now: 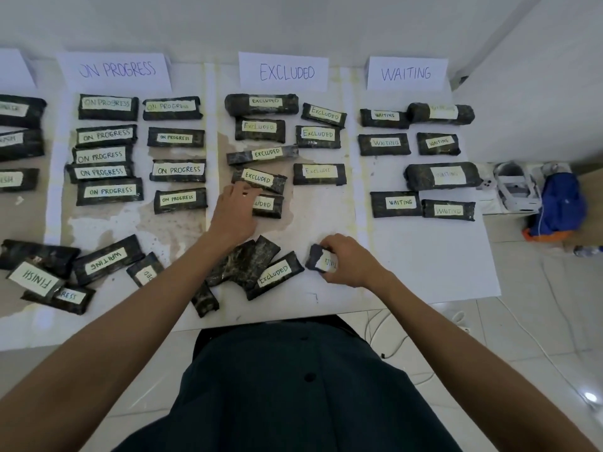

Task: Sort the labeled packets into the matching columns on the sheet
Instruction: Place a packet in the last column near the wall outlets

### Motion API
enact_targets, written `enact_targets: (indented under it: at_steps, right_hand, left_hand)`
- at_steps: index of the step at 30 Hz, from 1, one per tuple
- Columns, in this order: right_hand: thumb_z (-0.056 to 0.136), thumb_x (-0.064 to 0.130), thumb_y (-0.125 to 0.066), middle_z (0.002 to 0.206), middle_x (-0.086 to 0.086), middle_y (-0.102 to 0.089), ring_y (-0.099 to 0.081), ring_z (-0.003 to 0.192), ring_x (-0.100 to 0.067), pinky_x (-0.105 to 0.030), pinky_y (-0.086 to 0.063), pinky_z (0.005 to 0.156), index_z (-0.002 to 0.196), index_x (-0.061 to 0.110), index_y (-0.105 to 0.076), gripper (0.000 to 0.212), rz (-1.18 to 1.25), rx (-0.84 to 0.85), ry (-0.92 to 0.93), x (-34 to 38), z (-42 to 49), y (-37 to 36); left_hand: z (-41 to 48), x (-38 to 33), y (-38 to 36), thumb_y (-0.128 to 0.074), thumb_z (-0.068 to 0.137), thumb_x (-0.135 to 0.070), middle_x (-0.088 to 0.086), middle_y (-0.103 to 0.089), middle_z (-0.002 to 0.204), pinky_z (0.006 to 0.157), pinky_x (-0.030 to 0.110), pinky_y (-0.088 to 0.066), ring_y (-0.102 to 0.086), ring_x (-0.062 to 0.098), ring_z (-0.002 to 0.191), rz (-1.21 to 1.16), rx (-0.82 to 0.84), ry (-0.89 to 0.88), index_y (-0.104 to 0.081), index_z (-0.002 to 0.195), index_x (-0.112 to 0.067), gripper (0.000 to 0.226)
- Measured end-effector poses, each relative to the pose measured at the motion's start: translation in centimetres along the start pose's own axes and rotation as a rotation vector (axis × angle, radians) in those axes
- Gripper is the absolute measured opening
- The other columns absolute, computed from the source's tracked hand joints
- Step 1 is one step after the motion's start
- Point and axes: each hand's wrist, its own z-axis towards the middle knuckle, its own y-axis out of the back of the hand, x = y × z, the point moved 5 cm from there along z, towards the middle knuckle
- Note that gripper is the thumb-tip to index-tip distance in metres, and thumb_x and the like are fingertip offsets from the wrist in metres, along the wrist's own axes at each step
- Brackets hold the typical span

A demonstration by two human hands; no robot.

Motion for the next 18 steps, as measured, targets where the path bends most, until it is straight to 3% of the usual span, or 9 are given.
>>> enact_targets:
  at_steps: [2,5,7,9,12,15,18]
  right_hand:
    - [0.07,0.024,-0.077,0.106,-0.001,-0.058,-0.058,0.092,-0.018,-0.027,-0.048,0.074,0.115,0.018,-0.05,0.053,0.277,-0.072,-0.103,-0.4,-0.4,1.6]
    - [0.073,0.027,-0.077,0.103,0.002,-0.056,-0.06,0.082,-0.01,-0.018,-0.048,0.061,0.121,0.022,-0.044,0.059,0.59,-0.168,-0.256,-1.1,-1.0,3.5]
    - [0.074,0.028,-0.077,0.106,-0.003,-0.058,-0.064,0.087,-0.015,-0.025,-0.056,0.063,0.123,0.02,-0.041,0.061,0.779,-0.226,-0.369,-2.0,-1.2,4.1]
    - [0.075,0.029,-0.077,0.109,-0.008,-0.061,-0.067,0.091,-0.021,-0.031,-0.06,0.066,0.121,0.017,-0.042,0.059,0.93,-0.254,-0.466,-3.1,-1.4,4.2]
    - [0.077,0.029,-0.076,0.105,-0.014,-0.065,-0.069,0.09,-0.023,-0.033,-0.06,0.068,0.115,0.014,-0.046,0.05,1.008,-0.263,-0.493,-4.8,-1.8,4.3]
    - [0.084,0.025,-0.069,0.104,-0.016,-0.067,-0.07,0.085,-0.021,-0.033,-0.06,0.071,0.115,0.013,-0.049,0.039,1.028,-0.293,-0.489,-6.7,-2.6,4.7]
    - [0.084,0.024,-0.069,0.107,-0.007,-0.064,-0.068,0.084,-0.019,-0.026,-0.055,0.072,0.122,0.014,-0.05,0.044,0.818,-0.391,-0.456,-9.0,-3.7,5.7]
  left_hand:
    - [-1.2,-2.4,0.1,-0.06,0.081,-0.009,0.012,-0.044,0.133,0.105,0.04,-0.035,-0.038,0.028,0.124,-0.169,0.022,0.007,-0.047,0.132,-0.014,0.053]
    - [-3.5,-7.1,-1.7,-0.063,0.085,-0.027,0.001,-0.05,0.124,0.089,0.026,-0.045,-0.05,0.013,0.108,-0.45,0.243,0.015,-0.046,0.131,-0.022,0.049]
    - [-4.8,-9.7,-3.6,-0.065,0.084,-0.032,-0.003,-0.055,0.119,0.078,0.023,-0.048,-0.057,0.01,0.098,-0.597,0.383,0.062,-0.046,0.131,-0.025,0.052]
    - [-5.4,-11.8,-5.1,-0.067,0.084,-0.026,-0.002,-0.059,0.119,0.076,0.022,-0.048,-0.06,0.01,0.092,-0.664,0.423,0.077,-0.047,0.13,-0.023,0.05]
    - [-5.0,-13.4,-6.3,-0.06,0.088,-0.013,0.003,-0.061,0.122,0.077,0.022,-0.046,-0.061,0.012,0.087,-0.669,0.365,0.113,-0.05,0.127,-0.017,0.04]
    - [-3.6,-14.2,-7.2,-0.053,0.091,-0.009,0.006,-0.059,0.126,0.084,0.025,-0.046,-0.058,0.019,0.103,-0.588,0.339,0.126,-0.05,0.129,-0.015,0.038]
    - [-2.2,-15.5,-8.1,-0.049,0.092,-0.008,0.009,-0.056,0.129,0.097,0.031,-0.045,-0.052,0.023,0.116,-0.52,0.354,0.088,-0.05,0.132,-0.017,0.041]
